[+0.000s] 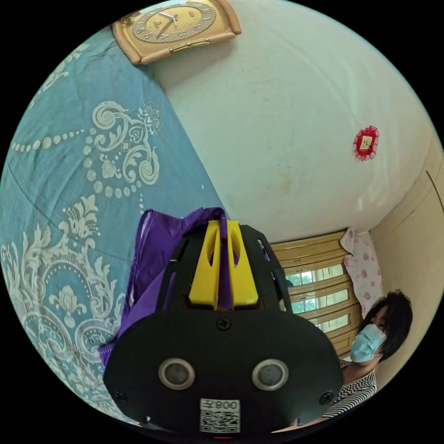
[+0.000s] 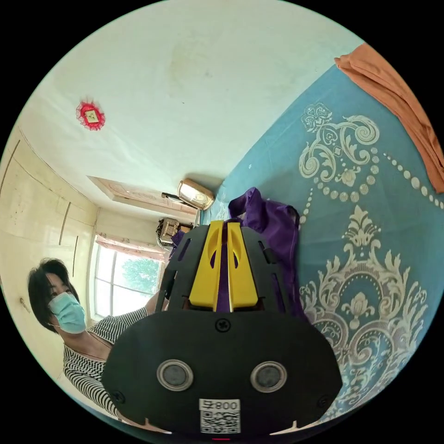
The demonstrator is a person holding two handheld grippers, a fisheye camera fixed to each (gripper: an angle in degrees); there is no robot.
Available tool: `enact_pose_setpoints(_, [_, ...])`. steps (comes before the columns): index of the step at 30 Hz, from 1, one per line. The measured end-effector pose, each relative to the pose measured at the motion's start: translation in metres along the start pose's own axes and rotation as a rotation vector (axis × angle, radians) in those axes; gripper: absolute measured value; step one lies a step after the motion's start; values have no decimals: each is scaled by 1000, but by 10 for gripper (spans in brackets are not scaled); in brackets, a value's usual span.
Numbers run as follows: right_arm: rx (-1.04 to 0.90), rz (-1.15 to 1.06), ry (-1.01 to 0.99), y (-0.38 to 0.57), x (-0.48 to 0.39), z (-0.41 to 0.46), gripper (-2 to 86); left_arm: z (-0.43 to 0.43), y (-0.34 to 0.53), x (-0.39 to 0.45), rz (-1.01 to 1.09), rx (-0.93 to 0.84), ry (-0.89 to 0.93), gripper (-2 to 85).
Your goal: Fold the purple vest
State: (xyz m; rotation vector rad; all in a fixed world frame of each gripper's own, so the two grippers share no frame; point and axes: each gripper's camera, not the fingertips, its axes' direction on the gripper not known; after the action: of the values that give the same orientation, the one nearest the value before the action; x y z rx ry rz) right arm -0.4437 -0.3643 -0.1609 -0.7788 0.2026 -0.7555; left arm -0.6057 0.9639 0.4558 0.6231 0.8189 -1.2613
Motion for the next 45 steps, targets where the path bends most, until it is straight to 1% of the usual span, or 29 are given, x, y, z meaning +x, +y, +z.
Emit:
enact_pose_setpoints(3, [-2, 70, 20, -57, 42, 28, 13, 42, -43, -39, -63, 25, -74, 32])
enact_pose_setpoints(5, [0, 139, 38, -90, 73, 47, 15, 74, -68, -62, -85, 6, -135, 37])
enact_pose_setpoints(8, [22, 202, 47, -116, 96, 61, 18, 106, -90, -75, -62, -7, -138, 51])
enact_pose_setpoints(15, [53, 235, 44, -148, 102, 79, 44, 155, -114, -76, 24, -30, -91, 103])
enact_pose_setpoints(18, [112, 221, 23, -153, 91, 78, 66, 170, -113, -69, 70, -21, -95, 110])
enact_pose_setpoints(21, [198, 182, 39, -153, 71, 72, 76, 205, -105, -47, 180, -102, -163, 105])
enact_pose_setpoints(23, [211, 106, 92, -154, 43, 80, 77, 255, -96, -24, 300, -259, -240, 99])
enact_pose_setpoints(24, [199, 77, 117, -155, 33, 86, 77, 269, -94, -19, 332, -297, -258, 97])
enact_pose_setpoints(26, [65, -53, 263, -159, -6, 131, 74, 324, -84, 0, 445, -414, -323, 90])
enact_pose_setpoints(27, [18, -86, 302, -160, -14, 147, 72, 339, -82, 4, 469, -442, -345, 87])
enact_pose_setpoints(29, [-168, -190, 424, -167, -40, 214, 61, 388, -79, 12, 536, -510, -482, 67])
enact_pose_setpoints(30, [-207, -218, 457, -168, -45, 230, 57, 397, -80, 13, 541, -510, -524, 60])
enact_pose_setpoints(32, [-311, -290, 623, -176, -58, 283, 27, 422, -85, 17, 561, -477, -615, 28])
enact_pose_setpoints(34, [-317, -313, 722, -184, -66, 303, 11, 436, -92, 20, 564, -467, -640, 16])
enact_pose_setpoints(37, [-276, -349, 745, -200, -76, 312, 3, 450, -103, 23, 558, -444, -648, 7])
enact_pose_setpoints(39, [-244, -316, 744, -209, -78, 311, 2, 454, -106, 25, 556, -420, -654, 4])
enact_pose_setpoints(41, [-171, -315, 752, -214, -89, 308, 1, 456, -106, 26, 536, -407, -637, 3])
enact_pose_setpoints(43, [-189, -315, 758, -216, -94, 314, 1, 453, -101, 31, 539, -385, -636, 2])
enact_pose_setpoints(45, [-191, -349, 768, -214, -107, 319, 1, 450, -89, 43, 605, -359, -626, 2])
